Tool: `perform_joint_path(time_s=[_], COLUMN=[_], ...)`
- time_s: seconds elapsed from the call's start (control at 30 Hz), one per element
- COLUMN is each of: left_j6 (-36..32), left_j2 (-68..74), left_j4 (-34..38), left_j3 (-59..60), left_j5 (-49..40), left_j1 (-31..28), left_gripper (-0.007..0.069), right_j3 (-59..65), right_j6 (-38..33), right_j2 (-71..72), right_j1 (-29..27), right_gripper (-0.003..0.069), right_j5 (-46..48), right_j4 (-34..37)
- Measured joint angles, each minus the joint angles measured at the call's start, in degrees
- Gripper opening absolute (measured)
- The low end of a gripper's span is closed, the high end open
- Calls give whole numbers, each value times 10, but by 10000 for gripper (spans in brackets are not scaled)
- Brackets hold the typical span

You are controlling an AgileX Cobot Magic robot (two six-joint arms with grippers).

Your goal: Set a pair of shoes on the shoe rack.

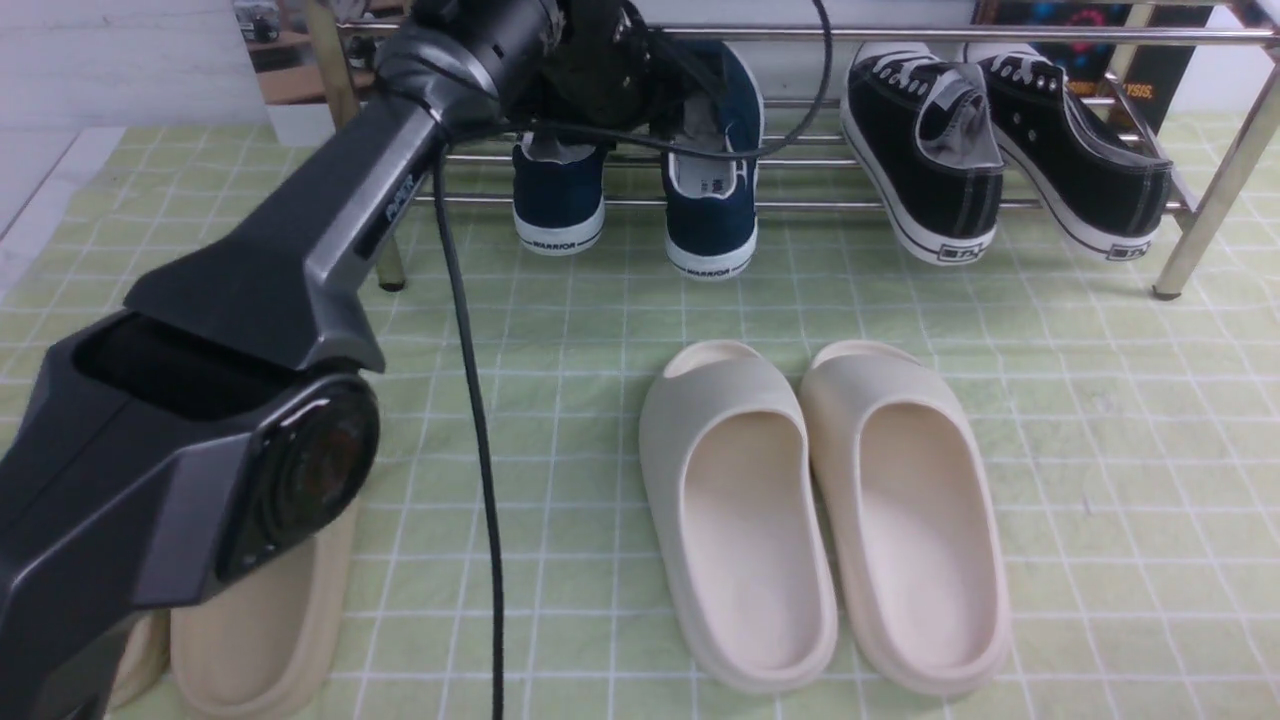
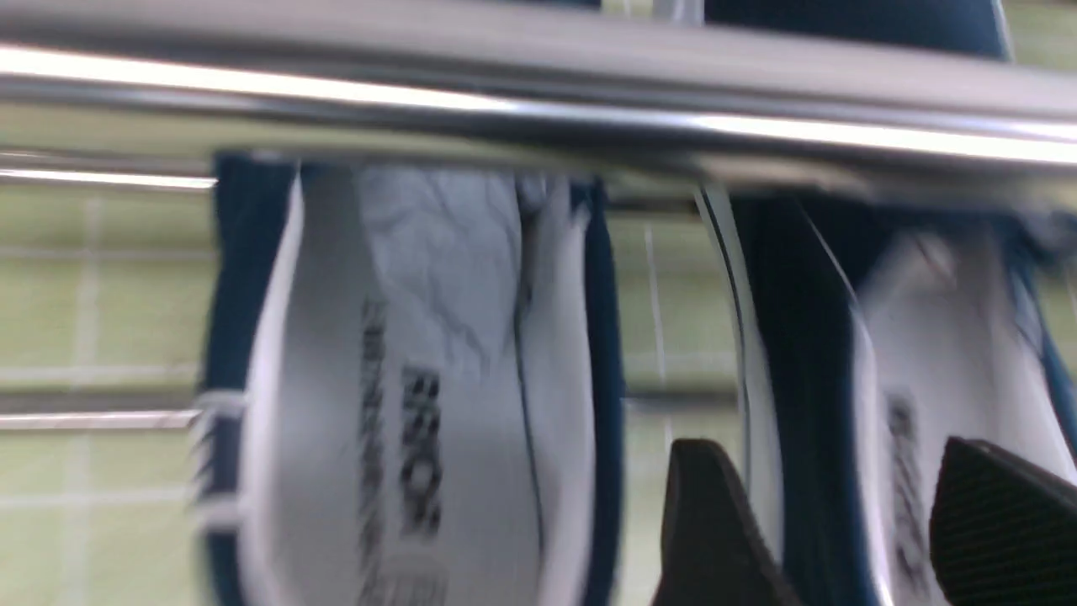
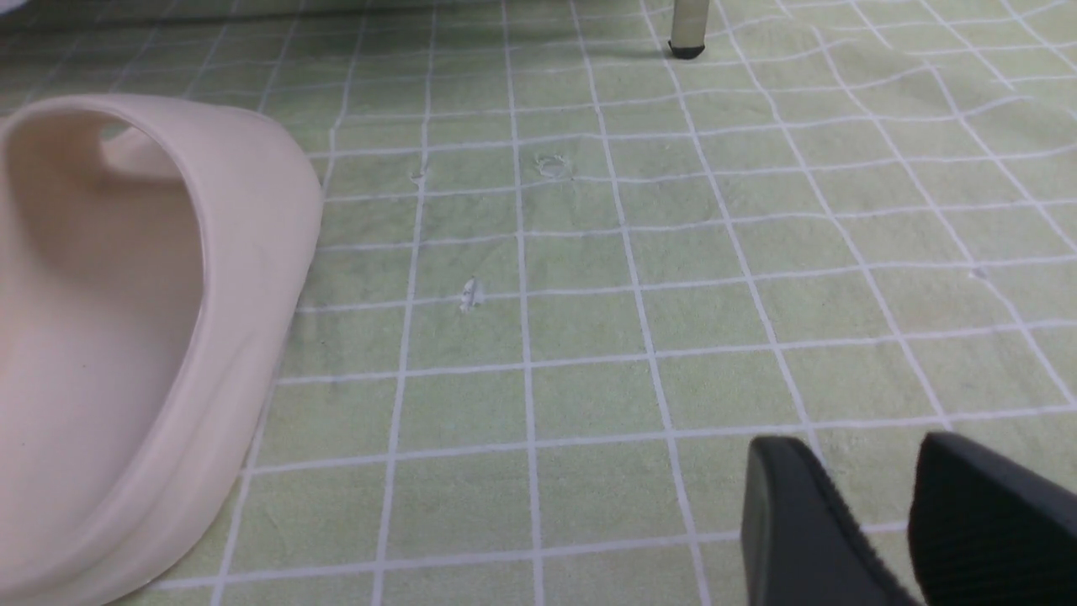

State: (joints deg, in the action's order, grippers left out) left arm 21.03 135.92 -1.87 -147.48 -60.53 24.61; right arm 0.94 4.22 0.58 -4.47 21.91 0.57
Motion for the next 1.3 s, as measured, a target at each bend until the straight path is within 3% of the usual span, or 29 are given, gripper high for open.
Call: perform_joint_path(time_s=[0.1, 0.2, 0.37, 0.47, 0.53, 0.57, 0.63, 0.67, 0.7, 0.73, 0.77, 0.83, 0.87, 0.9, 1.03, 1.3], left_j6=[-56, -107, -122, -121, -120, -119, -114, -100, -95, -73, -70, -35, -32, -14, -3, -1], left_j2=[-46, -126, -289, -356, -429, -491, -532, -608, -617, -697, -706, -823, -840, -911, -1025, -1148], left_j4=[6, 10, 6, 2, 1, 3, 6, 3, 3, -5, -6, -10, -10, -14, -18, -3], left_j3=[0, -1, 73, 146, 240, 344, 408, 528, 541, 662, 676, 841, 853, 965, 1133, 1341], left_j5=[-47, -99, -111, -112, -112, -105, -81, -24, -7, 67, 87, 212, 221, 289, 383, 450], left_j1=[8, 14, -7, -15, -15, -15, -15, -15, -15, -15, -15, -15, -15, -15, -15, -15], left_gripper=[344, 241, -13, -13, -13, -13, -13, -13, -13, -13, -13, -13, -13, -13, -13, -13], right_j3=[0, 0, 0, 0, 0, 0, 0, 0, 0, 0, 0, 0, 0, 0, 0, 0], right_j6=[0, 0, 0, 0, 0, 0, 0, 0, 0, 0, 0, 0, 0, 0, 0, 0], right_j2=[0, 0, 0, 0, 0, 0, 0, 0, 0, 0, 0, 0, 0, 0, 0, 0], right_j1=[0, 0, 0, 0, 0, 0, 0, 0, 0, 0, 0, 0, 0, 0, 0, 0], right_gripper=[244, 244, 244, 244, 244, 244, 244, 244, 244, 244, 244, 244, 244, 244, 244, 244], right_j5=[0, 0, 0, 0, 0, 0, 0, 0, 0, 0, 0, 0, 0, 0, 0, 0], right_j4=[0, 0, 0, 0, 0, 0, 0, 0, 0, 0, 0, 0, 0, 0, 0, 0])
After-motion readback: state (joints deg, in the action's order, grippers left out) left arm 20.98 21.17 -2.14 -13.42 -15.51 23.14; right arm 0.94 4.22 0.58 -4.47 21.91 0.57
